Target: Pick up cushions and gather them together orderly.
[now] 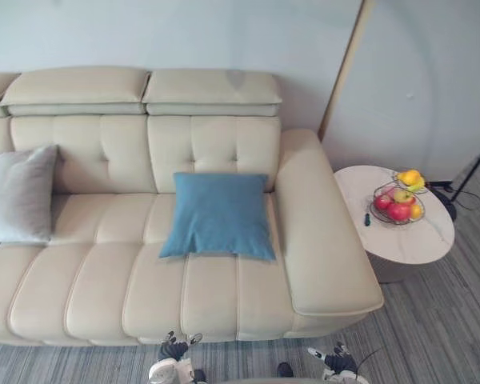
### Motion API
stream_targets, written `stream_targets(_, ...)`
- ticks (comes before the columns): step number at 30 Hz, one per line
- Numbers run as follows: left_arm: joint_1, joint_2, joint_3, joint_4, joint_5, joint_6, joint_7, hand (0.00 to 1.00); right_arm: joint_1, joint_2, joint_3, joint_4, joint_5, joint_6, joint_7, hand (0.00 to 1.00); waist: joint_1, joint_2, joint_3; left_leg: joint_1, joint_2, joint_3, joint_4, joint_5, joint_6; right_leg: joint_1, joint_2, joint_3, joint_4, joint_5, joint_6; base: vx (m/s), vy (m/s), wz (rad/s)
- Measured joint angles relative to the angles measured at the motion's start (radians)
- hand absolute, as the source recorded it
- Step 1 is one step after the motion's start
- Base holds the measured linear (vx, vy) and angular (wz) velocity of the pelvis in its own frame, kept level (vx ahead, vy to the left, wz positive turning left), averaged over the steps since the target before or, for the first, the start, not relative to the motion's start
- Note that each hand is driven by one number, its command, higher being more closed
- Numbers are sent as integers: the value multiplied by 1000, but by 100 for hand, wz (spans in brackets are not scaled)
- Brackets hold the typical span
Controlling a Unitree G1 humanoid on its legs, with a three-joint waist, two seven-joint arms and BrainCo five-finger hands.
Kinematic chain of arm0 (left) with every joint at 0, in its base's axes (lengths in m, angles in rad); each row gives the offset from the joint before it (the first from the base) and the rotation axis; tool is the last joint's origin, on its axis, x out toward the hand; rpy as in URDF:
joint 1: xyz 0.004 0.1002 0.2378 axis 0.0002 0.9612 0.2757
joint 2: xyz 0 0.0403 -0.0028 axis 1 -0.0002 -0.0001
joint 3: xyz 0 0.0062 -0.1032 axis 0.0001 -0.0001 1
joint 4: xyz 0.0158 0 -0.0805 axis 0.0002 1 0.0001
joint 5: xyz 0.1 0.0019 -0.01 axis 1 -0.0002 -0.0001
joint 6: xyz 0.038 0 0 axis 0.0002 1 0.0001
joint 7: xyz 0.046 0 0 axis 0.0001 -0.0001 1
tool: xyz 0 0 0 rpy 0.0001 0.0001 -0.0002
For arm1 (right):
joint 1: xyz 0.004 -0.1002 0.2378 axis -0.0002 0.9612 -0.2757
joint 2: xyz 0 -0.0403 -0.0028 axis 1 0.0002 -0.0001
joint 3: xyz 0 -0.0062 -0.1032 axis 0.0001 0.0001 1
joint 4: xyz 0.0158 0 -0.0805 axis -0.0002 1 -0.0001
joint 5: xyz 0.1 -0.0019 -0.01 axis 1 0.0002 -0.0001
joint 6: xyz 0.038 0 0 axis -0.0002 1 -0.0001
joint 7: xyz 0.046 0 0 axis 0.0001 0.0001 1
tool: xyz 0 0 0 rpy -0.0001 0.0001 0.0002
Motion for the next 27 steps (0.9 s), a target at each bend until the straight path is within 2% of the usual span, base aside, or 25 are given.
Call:
stream_targets(3,-21,6,0,-1,-1,0,2,0,-53,2,21,9,-1,3,-3,0,12,-3,23,-43,51,78,131,-62,1,-54,34,-78,39,54,-43,-21,-38,-88)
stream_targets(4,-38,6,1,-1,-1,1,3,0,-74,1,35,8,-1,3,-5,0,11,-1,32,-68,68,105,164,-75,20,-66,44,-106,26,91,-42,-88,-51,-73)
stream_targets(5,-43,-11,5,-6,-1,1,3,0,-89,-2,33,7,-1,4,-6,0,17,15,37,-76,97,119,162,-74,25,-71,52,-116,24,87,-42,-87,-80,-41)
stream_targets(6,-62,-19,6,-16,-1,0,3,0,-95,0,32,9,-1,7,-9,0,14,26,47,-85,108,114,168,-64,9,-128,40,-195,271,-64,-76,2,-113,3)
stream_targets(7,-65,-22,-9,-36,-1,-1,2,0,-87,3,34,15,-3,7,-12,0,13,16,46,-80,99,95,188,-62,7,-147,-7,-245,473,-157,-66,28,-137,32)
stream_targets(8,-64,-17,-19,-49,-1,-1,2,0,-85,5,35,24,-7,7,-14,0,13,1,49,-86,91,84,212,-64,8,-146,-37,-257,535,-178,-45,-15,-153,48)
stream_targets(9,-71,-12,-18,-61,-1,0,1,0,-83,17,38,32,-20,7,-14,0,7,-28,54,-119,78,66,263,-74,12,-166,-40,-289,573,-170,-27,-135,-80,38)
stream_targets(10,-60,-23,-17,-57,0,0,1,0,-94,11,35,31,-21,5,-16,0,16,0,38,-161,63,38,272,-93,39,-137,-25,-284,493,-177,-6,-187,-15,5)
stream_targets(11,-48,-38,-8,-64,0,-2,0,0,-114,-1,33,34,-23,4,-22,0,32,16,38,-165,56,40,247,-77,50,-134,-16,-244,529,-228,15,-226,28,6)
stream_targets(12,-44,-32,5,-72,1,-3,4,0,-126,11,39,37,-26,6,-20,0,30,-9,53,-175,41,42,270,-59,45,-120,-44,-234,629,-287,16,-149,-102,4)
stream_targets(13,-45,-28,3,-74,0,2,7,0,-132,17,41,38,-39,8,-22,0,33,-26,54,-217,46,33,313,-60,44,-82,-36,-233,533,-330,1,-145,-184,20)
stream_targets(14,-42,-29,4,-81,-1,0,7,0,-141,14,42,36,-41,8,-23,0,41,-4,56,-248,69,31,339,-62,39,-63,-8,-242,459,-331,-17,-163,-239,-2)
stream_targets(15,-44,-37,3,-78,-1,1,7,0,-158,13,53,30,-41,7,-27,0,49,34,59,-280,107,14,351,-52,23,-30,32,-264,370,-306,-57,-248,-165,-20)
stream_targets(16,-40,-48,-1,-76,-1,1,8,0,-170,1,61,25,-40,4,-34,0,52,55,75,-274,129,7,334,-29,12,-17,58,-270,336,-280,-74,-260,-137,-9)
stream_targets(18,-36,-50,-16,-77,-1,1,9,0,-162,-5,71,22,-39,-1,-40,0,41,63,79,-269,131,-11,297,15,7,-19,60,-303,346,-276,-77,-215,-100,30)
stream_targets(20,-32,-50,-39,-77,-1,1,8,0,-144,-15,70,24,-39,0,-43,0,31,61,81,-255,121,-28,223,79,2,-38,55,-342,354,-266,-97,-243,-93,37)
stream_targets(21,-31,-49,-38,-77,0,1,8,0,-145,-13,67,24,-39,-1,-44,0,21,59,80,-257,112,-39,201,80,7,-43,39,-367,342,-256,-114,-213,0,31)
stream_targets(23,-39,-48,-38,-79,2,1,8,0,-136,-18,63,27,-39,2,-52,0,17,43,92,-265,86,-54,332,12,47,-53,1,-380,337,-235,-114,-226,58,31)
stream_targets(24,-37,-49,-39,-78,5,1,8,0,-134,-18,63,27,-40,3,-54,0,14,36,96,-263,75,-59,380,-30,52,-59,-11,-380,334,-224,-107,-197,118,14)
stream_targets(25,-37,-49,-40,-77,11,2,7,0,-131,-18,63,27,-40,5,-54,0,12,37,95,-253,71,-65,433,-81,51,-62,-19,-376,324,-211,-102,-192,189,0)
stream_targets(27,-22,-50,-29,-75,17,2,7,0,-119,-14,62,29,-40,6,-52,0,13,57,85,-206,64,-85,501,-203,43,-70,-21,-360,280,-174,-82,-162,247,-14)
